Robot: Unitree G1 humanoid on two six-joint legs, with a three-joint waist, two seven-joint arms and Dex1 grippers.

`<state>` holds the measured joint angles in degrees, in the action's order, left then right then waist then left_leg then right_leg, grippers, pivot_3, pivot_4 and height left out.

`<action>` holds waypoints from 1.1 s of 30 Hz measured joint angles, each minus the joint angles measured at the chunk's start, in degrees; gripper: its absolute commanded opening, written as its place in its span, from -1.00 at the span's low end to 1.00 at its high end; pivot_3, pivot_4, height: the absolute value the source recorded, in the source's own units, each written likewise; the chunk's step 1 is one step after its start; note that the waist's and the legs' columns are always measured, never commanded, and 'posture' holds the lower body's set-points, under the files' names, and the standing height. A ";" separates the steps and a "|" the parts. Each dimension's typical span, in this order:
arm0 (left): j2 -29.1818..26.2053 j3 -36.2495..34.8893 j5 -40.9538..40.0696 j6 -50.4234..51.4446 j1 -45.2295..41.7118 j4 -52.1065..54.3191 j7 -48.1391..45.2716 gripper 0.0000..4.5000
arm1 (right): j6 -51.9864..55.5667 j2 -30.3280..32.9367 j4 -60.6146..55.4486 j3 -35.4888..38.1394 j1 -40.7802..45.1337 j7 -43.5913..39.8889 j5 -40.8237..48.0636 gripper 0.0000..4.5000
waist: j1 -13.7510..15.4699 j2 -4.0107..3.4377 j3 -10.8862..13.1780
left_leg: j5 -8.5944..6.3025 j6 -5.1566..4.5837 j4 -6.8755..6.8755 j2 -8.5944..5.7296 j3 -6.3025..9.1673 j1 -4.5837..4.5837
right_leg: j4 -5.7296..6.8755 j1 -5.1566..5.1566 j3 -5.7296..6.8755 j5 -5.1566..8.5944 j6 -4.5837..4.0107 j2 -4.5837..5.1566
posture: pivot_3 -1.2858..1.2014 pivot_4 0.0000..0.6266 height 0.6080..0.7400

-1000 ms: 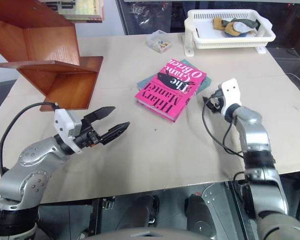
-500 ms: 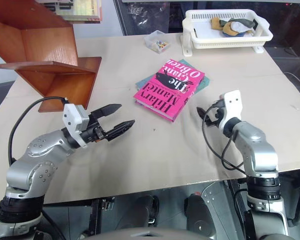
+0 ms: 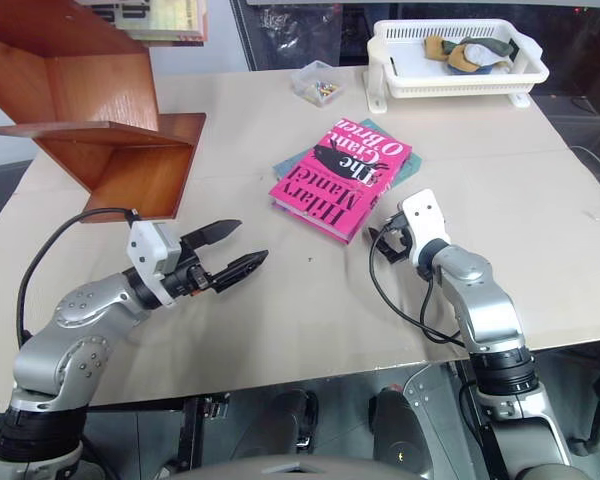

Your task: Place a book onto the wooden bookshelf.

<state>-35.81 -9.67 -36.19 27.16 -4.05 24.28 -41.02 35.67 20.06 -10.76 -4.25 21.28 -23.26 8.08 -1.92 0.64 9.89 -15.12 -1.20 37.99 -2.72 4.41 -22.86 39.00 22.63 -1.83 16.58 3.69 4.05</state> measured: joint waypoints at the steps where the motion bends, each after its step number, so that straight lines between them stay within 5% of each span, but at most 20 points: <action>1: 0.00 -0.01 0.00 -0.01 0.09 0.00 0.00 1.00 | 0.01 0.32 -0.40 0.00 -0.21 -0.11 -0.01 0.99 | 0.00 0.00 0.00 | 0.00 0.00 0.00 0.00 0.00 0.00 | 0.00 0.00 0.00 0.00 0.00 0.00 | 0.03 -0.52 1.00; 5: -0.01 -0.12 0.09 -0.10 0.35 -0.01 -0.10 1.00 | 0.23 1.52 -1.75 0.04 -1.46 -0.25 -0.08 0.99 | 0.01 0.00 0.00 | 0.00 0.00 0.00 0.00 0.00 0.00 | -0.01 0.00 0.00 0.00 0.00 0.00 | 0.03 -0.52 1.00; 16: -0.16 -0.40 0.66 -0.83 -0.31 -0.77 -2.30 1.00 | 1.68 1.53 -6.82 -0.21 -3.05 -1.73 1.91 -0.95 | -0.06 0.00 0.00 | 0.00 -0.01 0.00 0.01 0.00 0.00 | 0.00 0.00 0.00 0.00 0.00 0.00 | 0.03 -0.52 1.00; 33: -0.66 -2.40 0.99 -1.35 2.03 -0.77 -2.93 1.00 | 1.55 -3.09 -3.64 -7.28 1.40 -3.97 1.55 -0.95 | -0.26 0.00 0.00 | 0.00 0.00 0.00 0.02 0.01 0.02 | 0.01 0.00 0.01 0.00 0.00 0.01 | 0.03 -0.52 1.00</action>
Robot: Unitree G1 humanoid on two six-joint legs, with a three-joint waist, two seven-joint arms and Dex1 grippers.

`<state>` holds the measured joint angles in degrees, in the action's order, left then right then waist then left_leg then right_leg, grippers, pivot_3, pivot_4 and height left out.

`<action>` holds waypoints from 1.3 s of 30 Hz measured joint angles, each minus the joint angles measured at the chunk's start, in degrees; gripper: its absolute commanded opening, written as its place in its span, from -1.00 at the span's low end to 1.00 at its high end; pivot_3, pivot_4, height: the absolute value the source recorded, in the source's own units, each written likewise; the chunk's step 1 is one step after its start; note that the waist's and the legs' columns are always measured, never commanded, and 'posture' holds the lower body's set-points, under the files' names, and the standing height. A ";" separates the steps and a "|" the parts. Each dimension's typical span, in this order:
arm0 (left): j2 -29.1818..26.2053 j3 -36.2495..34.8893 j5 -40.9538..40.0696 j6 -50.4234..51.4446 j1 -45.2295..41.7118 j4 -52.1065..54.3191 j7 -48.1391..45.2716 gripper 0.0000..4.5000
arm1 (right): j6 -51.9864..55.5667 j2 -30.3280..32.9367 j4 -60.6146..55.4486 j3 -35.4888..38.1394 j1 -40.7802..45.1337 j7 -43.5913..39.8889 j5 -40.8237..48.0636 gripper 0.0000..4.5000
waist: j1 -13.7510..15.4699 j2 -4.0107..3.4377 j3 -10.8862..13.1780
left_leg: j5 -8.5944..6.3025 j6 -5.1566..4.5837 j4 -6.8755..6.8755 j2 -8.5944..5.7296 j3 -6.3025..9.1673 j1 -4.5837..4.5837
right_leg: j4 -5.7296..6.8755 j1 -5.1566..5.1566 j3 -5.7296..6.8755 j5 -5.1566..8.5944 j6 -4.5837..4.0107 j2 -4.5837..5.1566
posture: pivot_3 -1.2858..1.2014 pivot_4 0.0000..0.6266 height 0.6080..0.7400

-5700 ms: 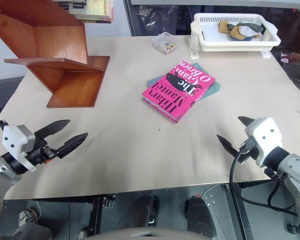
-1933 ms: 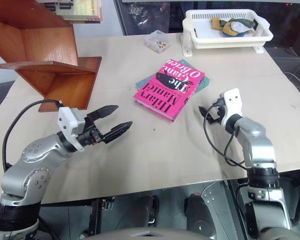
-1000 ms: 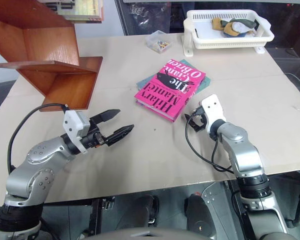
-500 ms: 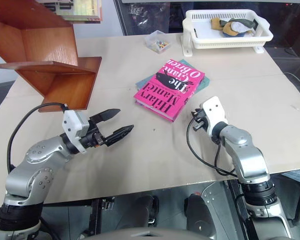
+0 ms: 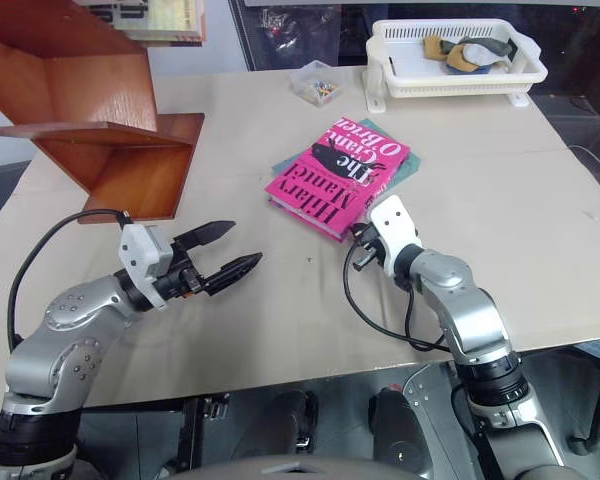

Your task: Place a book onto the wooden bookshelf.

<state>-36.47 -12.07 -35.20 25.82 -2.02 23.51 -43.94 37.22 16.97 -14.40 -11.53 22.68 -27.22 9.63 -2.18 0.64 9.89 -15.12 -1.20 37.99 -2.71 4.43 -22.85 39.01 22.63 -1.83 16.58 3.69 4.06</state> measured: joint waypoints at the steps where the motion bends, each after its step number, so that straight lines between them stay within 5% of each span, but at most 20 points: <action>1: 0.01 -0.12 0.00 0.00 0.23 0.09 0.00 1.00 | -0.21 -0.75 1.75 -0.51 1.26 -0.14 -0.12 -0.95 | -0.07 0.00 0.00 | 0.00 0.00 0.00 0.01 0.00 0.00 | 0.01 0.00 0.00 0.00 0.00 0.00 | 0.03 -0.52 1.00; 17: 0.49 -2.34 -0.93 0.12 5.12 3.93 2.48 1.00 | -23.23 -17.26 45.70 -0.17 25.49 1.51 -3.82 -0.95 | -0.28 0.00 0.00 | 0.02 0.04 -0.03 -0.01 0.03 0.01 | -0.02 0.07 0.06 -0.01 -0.02 -0.04 | 0.03 -0.52 1.00; 21: 1.12 -2.29 -1.03 0.38 4.92 4.55 3.78 1.00 | -25.84 -17.83 47.02 0.04 25.26 -1.43 -3.32 -0.95 | -0.15 0.00 0.00 | 0.02 0.03 -0.03 -0.04 0.05 -0.01 | -0.04 0.06 0.09 -0.01 -0.02 -0.03 | 0.03 -0.52 1.00; 28: 4.67 1.56 2.11 1.27 -0.76 2.42 9.12 1.00 | -18.12 -8.14 22.11 1.46 10.16 -5.45 -1.07 0.23 | 0.59 0.00 0.00 | 0.01 0.03 0.00 -0.09 0.18 -0.05 | -0.02 0.03 0.21 -0.01 -0.02 -0.01 | 0.03 -0.52 1.00; 35: 14.26 4.36 3.07 7.79 -13.58 -7.09 19.04 1.00 | -8.78 -1.17 -4.15 4.59 -3.58 -3.36 0.76 0.23 | 0.45 0.02 -0.03 | 0.02 0.03 0.07 -0.09 0.18 -0.05 | 0.08 -0.02 0.21 -0.01 -0.01 -0.04 | 0.03 -0.52 1.00; 39: 24.32 -0.86 -8.32 18.76 -19.28 -11.96 27.87 1.00 | -4.79 2.73 -12.34 6.16 -8.02 -3.25 2.18 0.97 | 0.39 0.09 -0.02 | 0.01 0.02 0.22 -0.11 0.18 -0.10 | 0.09 -0.04 0.20 -0.02 0.01 -0.03 | 0.03 -0.52 1.00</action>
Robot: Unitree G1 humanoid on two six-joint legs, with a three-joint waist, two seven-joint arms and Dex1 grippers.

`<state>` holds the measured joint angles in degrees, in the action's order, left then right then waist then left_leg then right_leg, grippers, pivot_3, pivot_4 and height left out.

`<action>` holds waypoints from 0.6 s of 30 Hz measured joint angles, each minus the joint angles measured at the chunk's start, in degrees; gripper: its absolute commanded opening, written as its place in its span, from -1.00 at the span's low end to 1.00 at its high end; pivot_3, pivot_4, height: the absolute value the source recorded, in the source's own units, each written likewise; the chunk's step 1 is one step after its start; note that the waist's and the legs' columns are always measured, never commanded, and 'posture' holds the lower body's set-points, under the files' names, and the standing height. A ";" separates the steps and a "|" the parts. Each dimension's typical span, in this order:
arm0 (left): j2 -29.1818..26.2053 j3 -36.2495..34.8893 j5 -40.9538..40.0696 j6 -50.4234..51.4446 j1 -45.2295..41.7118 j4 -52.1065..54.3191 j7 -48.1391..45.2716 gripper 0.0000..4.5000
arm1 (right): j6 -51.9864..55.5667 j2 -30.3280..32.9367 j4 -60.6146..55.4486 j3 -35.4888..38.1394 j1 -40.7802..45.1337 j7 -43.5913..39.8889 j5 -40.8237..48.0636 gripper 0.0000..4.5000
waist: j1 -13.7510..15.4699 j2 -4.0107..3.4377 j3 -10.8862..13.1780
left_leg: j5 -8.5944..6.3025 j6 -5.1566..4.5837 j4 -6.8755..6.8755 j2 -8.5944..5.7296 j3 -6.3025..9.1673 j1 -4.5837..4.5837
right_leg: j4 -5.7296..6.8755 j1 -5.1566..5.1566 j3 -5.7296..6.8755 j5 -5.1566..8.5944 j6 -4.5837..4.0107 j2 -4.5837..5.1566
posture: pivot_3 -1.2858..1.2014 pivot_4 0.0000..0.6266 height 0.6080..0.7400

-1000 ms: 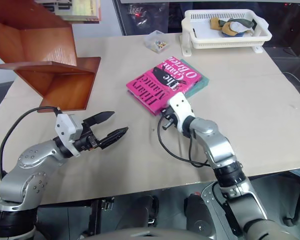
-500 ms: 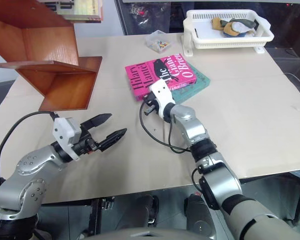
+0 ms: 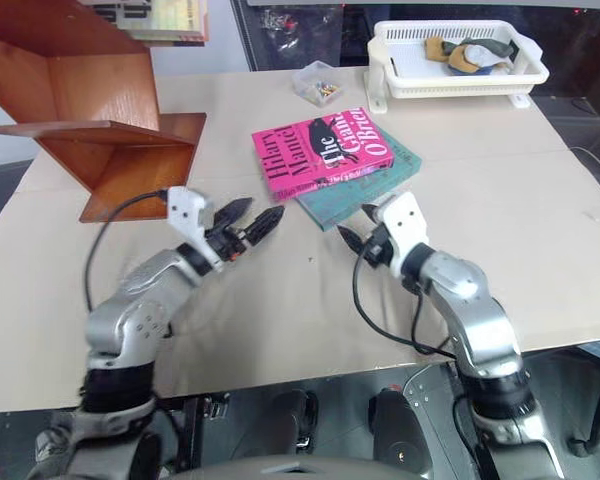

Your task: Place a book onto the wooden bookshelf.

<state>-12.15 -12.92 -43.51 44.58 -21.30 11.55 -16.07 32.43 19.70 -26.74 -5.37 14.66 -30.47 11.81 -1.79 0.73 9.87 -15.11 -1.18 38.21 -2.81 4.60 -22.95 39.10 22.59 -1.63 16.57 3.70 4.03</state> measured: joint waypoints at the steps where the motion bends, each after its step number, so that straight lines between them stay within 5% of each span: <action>1: 2.84 -2.35 -4.41 3.04 -1.73 -1.48 3.52 1.00 | 0.20 1.39 -2.29 0.57 -0.76 0.27 -0.22 0.97 | 0.02 0.00 0.00 | 0.00 0.00 0.03 0.00 0.01 -0.01 | 0.04 0.01 0.01 0.00 0.00 0.00 | 0.03 -0.52 1.00; 8: 16.52 -12.80 -22.57 8.36 -5.38 -8.51 23.71 1.00 | 0.27 9.31 -13.70 5.86 -5.18 0.14 -0.81 0.97 | 0.95 0.09 -0.02 | 0.01 0.01 0.09 0.01 0.00 0.00 | 0.08 -0.04 0.02 0.01 0.01 -0.02 | 0.03 -0.52 1.00; 18: 22.20 -13.59 -26.23 -0.77 -9.21 -15.57 29.21 1.00 | 5.27 12.00 -18.45 8.56 -9.17 0.91 2.25 0.97 | 1.60 0.16 -0.05 | 0.01 0.02 0.10 -0.04 0.02 0.01 | -0.02 -0.14 0.06 0.00 0.02 -0.04 | 0.03 -0.52 1.00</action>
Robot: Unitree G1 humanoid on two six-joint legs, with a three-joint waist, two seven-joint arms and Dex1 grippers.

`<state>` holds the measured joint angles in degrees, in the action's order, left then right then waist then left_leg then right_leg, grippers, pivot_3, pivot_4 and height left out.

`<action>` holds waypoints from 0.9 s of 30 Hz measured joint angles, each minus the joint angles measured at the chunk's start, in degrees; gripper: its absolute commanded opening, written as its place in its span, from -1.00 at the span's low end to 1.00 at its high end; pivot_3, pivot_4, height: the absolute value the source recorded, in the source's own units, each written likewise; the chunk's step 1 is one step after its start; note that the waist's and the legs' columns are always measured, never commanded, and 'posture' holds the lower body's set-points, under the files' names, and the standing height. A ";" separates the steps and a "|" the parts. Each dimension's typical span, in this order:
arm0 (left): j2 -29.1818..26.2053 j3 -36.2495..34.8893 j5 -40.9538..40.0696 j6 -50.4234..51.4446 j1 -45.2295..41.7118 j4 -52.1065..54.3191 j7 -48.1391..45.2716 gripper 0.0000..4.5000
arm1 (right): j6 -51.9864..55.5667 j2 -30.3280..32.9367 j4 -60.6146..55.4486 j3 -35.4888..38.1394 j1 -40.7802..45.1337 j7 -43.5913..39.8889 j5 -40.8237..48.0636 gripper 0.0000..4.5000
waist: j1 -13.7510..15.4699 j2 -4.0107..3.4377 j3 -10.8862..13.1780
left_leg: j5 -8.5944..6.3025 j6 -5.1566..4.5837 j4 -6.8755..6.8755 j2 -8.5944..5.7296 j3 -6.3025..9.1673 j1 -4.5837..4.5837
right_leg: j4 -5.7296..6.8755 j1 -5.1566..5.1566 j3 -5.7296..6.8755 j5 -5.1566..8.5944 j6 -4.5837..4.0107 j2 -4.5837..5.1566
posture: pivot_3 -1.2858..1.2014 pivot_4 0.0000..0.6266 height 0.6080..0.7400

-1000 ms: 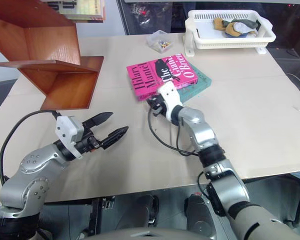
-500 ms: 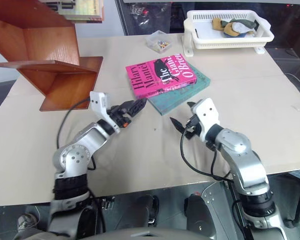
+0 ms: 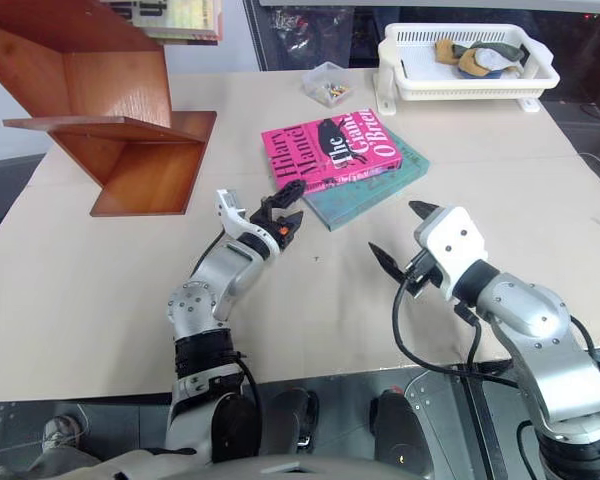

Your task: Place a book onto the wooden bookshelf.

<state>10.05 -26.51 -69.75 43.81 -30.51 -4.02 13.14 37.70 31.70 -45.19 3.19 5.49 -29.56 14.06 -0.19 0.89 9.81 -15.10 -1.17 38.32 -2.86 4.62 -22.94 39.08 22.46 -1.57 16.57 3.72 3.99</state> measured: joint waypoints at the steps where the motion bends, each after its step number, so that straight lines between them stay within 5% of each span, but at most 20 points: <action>1: -0.01 0.22 0.49 -2.12 -0.34 -1.21 -0.13 1.00 | 0.41 0.21 -0.17 0.07 -0.19 0.12 0.10 0.97 | 0.01 0.00 0.00 | 0.00 0.00 0.00 0.00 -0.01 0.01 | 0.00 -0.01 0.00 0.00 0.00 0.00 | 0.03 -0.52 1.00; 14: -0.61 3.60 0.49 -16.38 -1.91 -12.98 -7.06 1.00 | 0.66 1.24 -0.95 0.21 -2.14 1.45 0.18 0.97 | 0.75 -0.06 -0.35 | -0.15 -0.26 0.00 -0.02 0.17 0.96 | -0.21 -1.11 0.21 0.01 0.04 -0.01 | 0.03 -0.52 1.00; 16: -0.99 3.59 0.18 -17.64 -2.76 -15.39 -7.47 0.58 | 0.80 1.26 -1.09 0.21 -2.01 1.77 0.19 1.00 | 0.75 -0.09 -0.44 | -0.15 -0.27 0.00 -0.02 0.17 1.02 | -0.21 -1.17 0.21 0.01 0.05 -0.02 | 0.03 -0.52 1.00; 17: -1.02 3.60 0.17 -17.72 -2.83 -15.56 -7.50 0.58 | 0.82 1.26 -1.09 0.21 -1.98 1.80 0.19 1.00 | 0.75 -0.09 -0.44 | -0.15 -0.26 0.00 -0.02 0.17 1.02 | -0.21 -1.17 0.21 0.01 0.05 -0.02 | 0.03 -0.52 1.00; 18: -1.16 3.60 -0.10 -18.27 -3.24 -16.96 -7.87 0.17 | 0.99 1.30 -1.10 0.21 -1.68 2.06 0.19 1.00 | 0.75 -0.09 -0.44 | -0.14 -0.27 0.00 -0.02 0.17 1.00 | -0.21 -1.15 0.21 0.01 0.05 -0.03 | 0.03 -0.52 1.00; 27: -2.17 3.53 -0.37 -19.02 -11.08 -22.19 -8.18 0.12 | 3.73 1.66 -1.91 0.04 1.72 3.36 0.42 1.00 | 0.97 -0.03 -0.40 | 0.01 -0.01 -0.01 -0.07 0.41 0.14 | -0.48 -0.51 0.41 0.01 0.05 0.00 | 0.03 -0.52 1.00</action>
<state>7.88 -22.98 -70.11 24.79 -41.59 -26.21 4.96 41.43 33.36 -47.10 3.23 7.21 -26.20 14.48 0.78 0.86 9.41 -15.09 -1.18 38.31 -2.93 5.03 -22.80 38.60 21.95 -1.16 16.58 3.77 4.00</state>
